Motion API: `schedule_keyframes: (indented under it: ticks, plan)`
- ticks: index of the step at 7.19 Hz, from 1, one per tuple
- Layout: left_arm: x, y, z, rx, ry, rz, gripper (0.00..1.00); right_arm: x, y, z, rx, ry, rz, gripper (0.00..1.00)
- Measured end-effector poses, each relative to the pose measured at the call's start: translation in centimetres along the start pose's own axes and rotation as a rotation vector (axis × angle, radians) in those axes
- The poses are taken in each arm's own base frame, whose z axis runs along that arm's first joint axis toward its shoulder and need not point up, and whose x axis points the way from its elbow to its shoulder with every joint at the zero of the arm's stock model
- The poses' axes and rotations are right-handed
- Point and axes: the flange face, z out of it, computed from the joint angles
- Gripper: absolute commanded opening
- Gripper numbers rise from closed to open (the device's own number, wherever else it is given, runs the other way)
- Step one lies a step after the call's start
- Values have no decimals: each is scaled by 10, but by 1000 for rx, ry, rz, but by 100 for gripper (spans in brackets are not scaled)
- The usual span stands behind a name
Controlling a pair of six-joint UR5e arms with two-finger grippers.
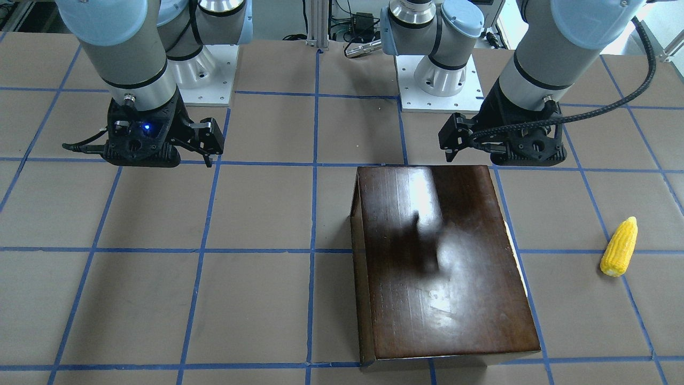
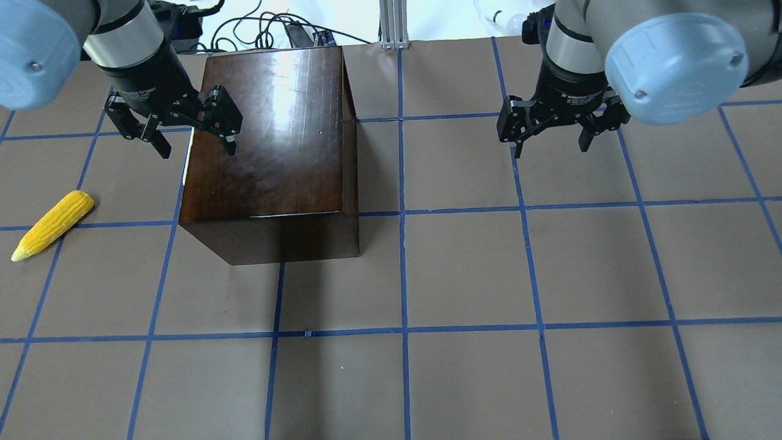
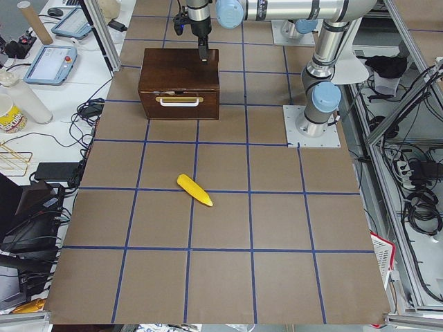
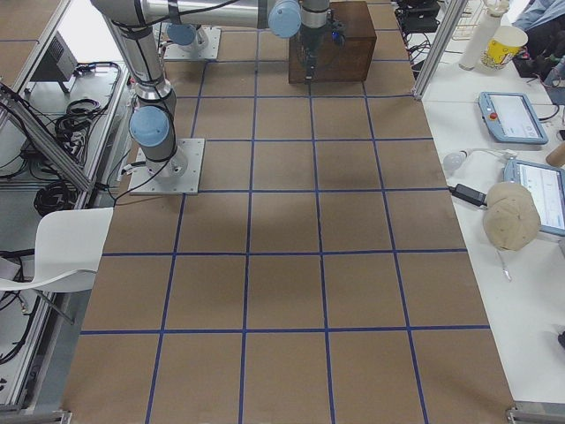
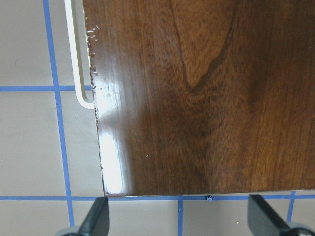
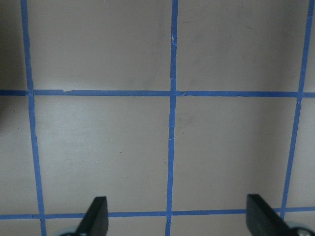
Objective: Open drawer and put corn inside
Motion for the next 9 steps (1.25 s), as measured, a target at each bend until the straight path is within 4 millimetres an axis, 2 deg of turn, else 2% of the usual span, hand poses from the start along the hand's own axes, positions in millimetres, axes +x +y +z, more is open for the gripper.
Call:
schedule_keyframes:
  ticks: [9]
  plan:
    - [0, 6, -6, 4, 0, -4, 100, 0, 0, 0, 2, 0, 0, 100]
